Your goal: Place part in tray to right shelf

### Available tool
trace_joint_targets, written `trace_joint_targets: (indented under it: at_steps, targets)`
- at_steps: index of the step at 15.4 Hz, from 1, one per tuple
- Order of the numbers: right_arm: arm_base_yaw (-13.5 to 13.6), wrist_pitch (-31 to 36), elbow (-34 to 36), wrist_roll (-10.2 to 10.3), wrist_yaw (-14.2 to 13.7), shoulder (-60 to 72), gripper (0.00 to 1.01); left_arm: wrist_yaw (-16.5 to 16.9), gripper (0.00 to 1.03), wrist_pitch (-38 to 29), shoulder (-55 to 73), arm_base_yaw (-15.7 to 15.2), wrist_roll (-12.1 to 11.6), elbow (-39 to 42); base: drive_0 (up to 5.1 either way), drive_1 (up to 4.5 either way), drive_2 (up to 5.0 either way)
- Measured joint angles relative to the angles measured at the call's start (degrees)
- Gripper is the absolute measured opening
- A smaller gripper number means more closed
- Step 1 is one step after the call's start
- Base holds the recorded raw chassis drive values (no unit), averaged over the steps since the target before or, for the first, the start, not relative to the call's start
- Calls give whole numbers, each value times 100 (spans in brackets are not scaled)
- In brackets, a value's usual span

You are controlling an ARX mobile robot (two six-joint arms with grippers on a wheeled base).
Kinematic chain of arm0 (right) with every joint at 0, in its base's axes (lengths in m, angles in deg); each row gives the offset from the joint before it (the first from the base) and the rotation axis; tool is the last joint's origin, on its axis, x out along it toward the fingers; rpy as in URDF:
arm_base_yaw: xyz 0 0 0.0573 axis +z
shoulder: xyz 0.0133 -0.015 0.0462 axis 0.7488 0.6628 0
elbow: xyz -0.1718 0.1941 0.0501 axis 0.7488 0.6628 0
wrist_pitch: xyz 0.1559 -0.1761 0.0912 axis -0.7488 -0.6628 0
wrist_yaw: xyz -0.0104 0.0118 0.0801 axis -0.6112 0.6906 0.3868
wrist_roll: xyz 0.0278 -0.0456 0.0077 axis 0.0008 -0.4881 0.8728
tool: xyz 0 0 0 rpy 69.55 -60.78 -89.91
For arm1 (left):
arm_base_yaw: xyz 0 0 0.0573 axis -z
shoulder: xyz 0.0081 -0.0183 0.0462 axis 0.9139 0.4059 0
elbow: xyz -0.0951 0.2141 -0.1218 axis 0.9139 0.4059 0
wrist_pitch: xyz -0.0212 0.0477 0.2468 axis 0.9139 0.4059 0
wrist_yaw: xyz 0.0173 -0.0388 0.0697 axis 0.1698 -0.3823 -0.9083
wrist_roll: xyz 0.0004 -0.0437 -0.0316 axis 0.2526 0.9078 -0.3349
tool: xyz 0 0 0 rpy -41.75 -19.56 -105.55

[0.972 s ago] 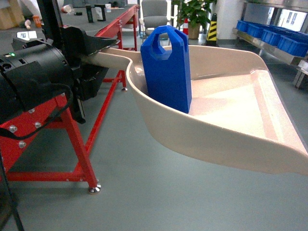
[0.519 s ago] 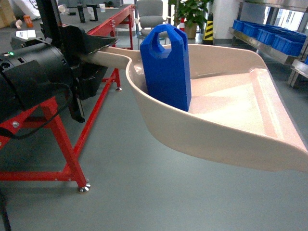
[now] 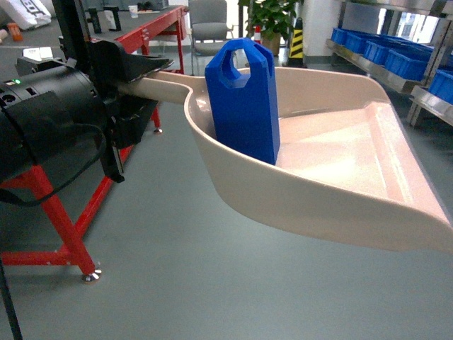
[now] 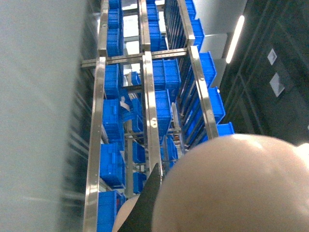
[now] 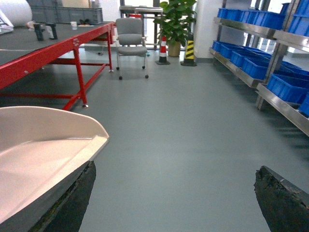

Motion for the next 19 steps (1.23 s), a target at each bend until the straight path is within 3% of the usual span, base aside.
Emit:
trace_joint_targets:
  at_steps: [2, 19]
  targets:
    - [-35, 2, 2, 0, -37, 0, 98, 70, 14, -20, 0, 76, -4, -4, 0, 0, 0]
    - [-31, -4, 0, 0, -11, -24, 98, 2, 14, 15, 0, 4, -7, 0, 1, 432, -429]
